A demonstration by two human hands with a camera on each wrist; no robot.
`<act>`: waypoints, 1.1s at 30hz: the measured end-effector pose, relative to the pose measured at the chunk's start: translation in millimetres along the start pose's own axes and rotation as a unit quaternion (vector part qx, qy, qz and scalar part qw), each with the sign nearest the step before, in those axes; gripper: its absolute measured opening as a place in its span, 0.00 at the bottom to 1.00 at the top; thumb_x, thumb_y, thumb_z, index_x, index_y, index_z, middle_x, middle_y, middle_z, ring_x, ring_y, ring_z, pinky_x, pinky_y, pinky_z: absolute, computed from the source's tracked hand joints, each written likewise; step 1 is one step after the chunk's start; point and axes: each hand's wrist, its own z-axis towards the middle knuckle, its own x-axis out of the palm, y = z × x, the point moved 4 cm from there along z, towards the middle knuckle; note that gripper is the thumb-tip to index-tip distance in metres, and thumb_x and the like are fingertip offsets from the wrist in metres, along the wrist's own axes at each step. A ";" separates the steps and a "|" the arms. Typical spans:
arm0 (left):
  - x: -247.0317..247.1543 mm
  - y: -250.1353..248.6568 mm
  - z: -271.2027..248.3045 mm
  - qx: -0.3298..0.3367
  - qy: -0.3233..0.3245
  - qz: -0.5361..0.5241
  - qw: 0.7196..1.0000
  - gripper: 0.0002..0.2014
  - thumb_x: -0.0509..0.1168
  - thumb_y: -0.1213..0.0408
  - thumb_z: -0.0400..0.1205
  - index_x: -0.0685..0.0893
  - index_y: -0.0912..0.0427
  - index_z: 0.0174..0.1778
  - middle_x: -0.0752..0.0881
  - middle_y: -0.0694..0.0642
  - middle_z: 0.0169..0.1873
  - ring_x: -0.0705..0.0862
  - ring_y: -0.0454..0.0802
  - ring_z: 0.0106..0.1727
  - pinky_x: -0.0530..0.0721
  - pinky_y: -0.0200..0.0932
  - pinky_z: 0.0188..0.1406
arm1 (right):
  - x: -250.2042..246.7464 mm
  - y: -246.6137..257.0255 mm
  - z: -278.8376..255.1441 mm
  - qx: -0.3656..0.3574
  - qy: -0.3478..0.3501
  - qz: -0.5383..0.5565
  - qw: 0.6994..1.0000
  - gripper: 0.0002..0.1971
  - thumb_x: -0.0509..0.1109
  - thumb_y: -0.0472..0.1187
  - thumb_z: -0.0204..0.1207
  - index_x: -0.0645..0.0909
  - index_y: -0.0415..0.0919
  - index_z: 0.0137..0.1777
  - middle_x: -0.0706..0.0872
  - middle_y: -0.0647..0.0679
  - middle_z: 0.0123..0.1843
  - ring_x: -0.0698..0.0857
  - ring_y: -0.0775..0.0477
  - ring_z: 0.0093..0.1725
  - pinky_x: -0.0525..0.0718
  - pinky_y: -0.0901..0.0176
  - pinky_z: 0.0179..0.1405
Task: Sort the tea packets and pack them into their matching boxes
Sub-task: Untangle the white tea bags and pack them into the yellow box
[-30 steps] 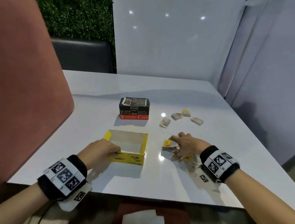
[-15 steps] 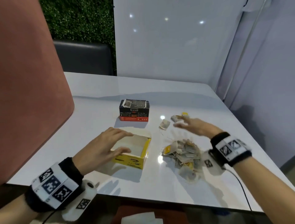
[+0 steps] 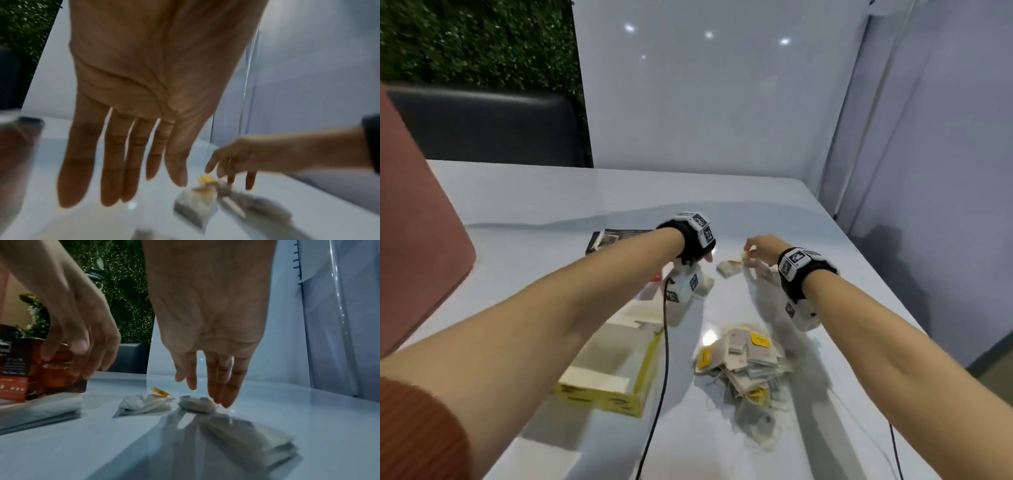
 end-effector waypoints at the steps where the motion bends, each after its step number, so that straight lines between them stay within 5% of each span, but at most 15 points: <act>1: 6.0 -3.7 4.0 -0.003 0.004 0.065 0.998 0.08 0.69 0.63 0.74 0.88 0.62 0.44 0.83 0.51 0.28 0.82 0.48 0.33 0.81 0.37 0.31 | -0.2 -0.3 5.4 0.001 -0.005 0.005 1.000 0.14 0.61 0.39 0.81 0.80 0.35 0.62 0.82 0.37 0.65 0.80 0.36 0.63 0.78 0.49 0.59; 3: 21.5 -9.6 9.2 -0.035 0.042 0.138 0.989 0.05 0.64 0.62 0.62 0.75 0.56 0.30 0.73 0.49 0.27 0.73 0.44 0.28 0.69 0.36 0.23 | 2.3 -3.3 13.1 0.019 -0.014 0.010 1.000 0.12 0.63 0.42 0.81 0.82 0.34 0.53 0.85 0.35 0.60 0.84 0.36 0.55 0.82 0.48 0.52; 5: 35.1 -12.7 18.4 -0.039 0.088 0.162 0.982 0.09 0.61 0.59 0.55 0.67 0.52 0.27 0.71 0.46 0.30 0.69 0.43 0.27 0.69 0.34 0.20 | 7.5 -10.8 21.0 0.057 -0.028 0.017 0.998 0.13 0.66 0.42 0.79 0.82 0.32 0.56 0.85 0.35 0.58 0.84 0.35 0.57 0.81 0.51 0.51; 7: 40.6 -5.8 32.5 -0.039 0.069 0.163 0.983 0.06 0.62 0.62 0.61 0.72 0.56 0.29 0.75 0.50 0.32 0.73 0.46 0.28 0.70 0.29 0.16 | 13.2 -16.4 28.3 0.082 -0.047 0.034 0.995 0.14 0.67 0.38 0.78 0.78 0.30 0.60 0.83 0.33 0.61 0.83 0.34 0.60 0.80 0.50 0.52; 9: 39.8 7.2 47.7 -0.045 0.028 0.095 0.994 0.09 0.70 0.59 0.71 0.84 0.60 0.41 0.79 0.50 0.30 0.78 0.50 0.30 0.78 0.35 0.24 | 17.2 -19.4 33.1 0.093 -0.062 0.070 0.991 0.19 0.67 0.37 0.77 0.73 0.29 0.65 0.80 0.33 0.64 0.81 0.32 0.63 0.79 0.49 0.57; 11: 37.0 13.5 69.2 -0.037 0.027 0.004 0.999 0.20 0.77 0.50 0.64 0.88 0.59 0.44 0.85 0.53 0.30 0.83 0.52 0.31 0.84 0.42 0.35 | 16.4 -23.1 35.0 0.092 -0.057 0.097 0.989 0.21 0.69 0.38 0.76 0.73 0.28 0.66 0.80 0.34 0.65 0.81 0.35 0.64 0.79 0.51 0.57; 14: 25.6 11.5 92.1 0.001 0.012 -0.085 0.996 0.29 0.77 0.44 0.51 0.89 0.63 0.39 0.86 0.59 0.34 0.83 0.56 0.38 0.84 0.48 0.45 | 7.3 -37.0 35.1 0.103 -0.023 0.185 0.977 0.15 0.74 0.34 0.71 0.82 0.25 0.54 0.84 0.34 0.45 0.84 0.40 0.48 0.78 0.55 0.44; 16: 21.1 -2.3 82.2 0.025 0.007 -0.138 0.990 0.22 0.79 0.52 0.63 0.89 0.63 0.47 0.85 0.56 0.40 0.80 0.52 0.43 0.81 0.44 0.47 | -4.1 -49.9 29.0 0.107 -0.029 0.279 0.954 0.05 0.74 0.31 0.70 0.82 0.27 0.40 0.80 0.39 0.32 0.80 0.43 0.36 0.79 0.55 0.39; 18: 19.2 -12.7 79.2 0.035 -0.003 -0.137 0.990 0.13 0.76 0.59 0.71 0.88 0.63 0.47 0.85 0.54 0.39 0.79 0.49 0.42 0.78 0.39 0.39 | -12.8 -64.3 23.2 0.117 -0.041 0.328 0.937 0.09 0.73 0.29 0.71 0.78 0.33 0.32 0.77 0.42 0.29 0.76 0.46 0.29 0.77 0.58 0.34; 23: 45.2 -19.9 115.1 0.028 0.007 -0.053 0.998 0.22 0.78 0.49 0.59 0.88 0.64 0.38 0.85 0.57 0.30 0.81 0.53 0.33 0.82 0.44 0.38 | 5.7 -73.1 9.8 0.122 0.056 0.193 0.972 0.06 0.73 0.33 0.68 0.80 0.34 0.33 0.81 0.44 0.24 0.79 0.43 0.33 0.79 0.59 0.32; 25: 48.7 -16.7 128.8 0.031 0.009 -0.051 0.998 0.23 0.76 0.46 0.51 0.87 0.61 0.32 0.84 0.56 0.30 0.80 0.53 0.31 0.82 0.46 0.38 | 18.0 -68.4 4.4 0.105 0.064 0.149 0.981 0.07 0.74 0.36 0.68 0.84 0.30 0.40 0.82 0.41 0.32 0.80 0.42 0.38 0.79 0.56 0.38; 28: 35.3 -20.9 96.7 0.054 -0.014 -0.103 0.993 0.12 0.78 0.54 0.63 0.84 0.57 0.31 0.84 0.56 0.28 0.80 0.53 0.29 0.81 0.43 0.39 | 24.4 -55.9 -11.9 0.080 0.031 0.128 0.988 0.08 0.72 0.38 0.70 0.85 0.34 0.47 0.82 0.40 0.39 0.80 0.43 0.41 0.77 0.60 0.39; 30: 19.9 -20.9 73.7 0.081 -0.041 -0.170 0.981 0.10 0.77 0.59 0.70 0.83 0.58 0.31 0.85 0.55 0.30 0.81 0.50 0.29 0.80 0.41 0.39 | 24.3 -53.3 -21.2 0.077 0.010 0.149 0.986 0.02 0.70 0.34 0.70 0.83 0.38 0.42 0.82 0.41 0.34 0.80 0.43 0.38 0.78 0.62 0.34; 33: -7.1 -20.3 24.7 0.130 -0.080 -0.281 0.947 0.07 0.74 0.64 0.74 0.82 0.54 0.32 0.83 0.51 0.31 0.79 0.42 0.33 0.76 0.35 0.39 | 16.4 -56.4 -38.0 0.077 -0.015 0.268 0.960 0.10 0.70 0.27 0.67 0.77 0.40 0.30 0.80 0.43 0.28 0.79 0.44 0.30 0.81 0.61 0.33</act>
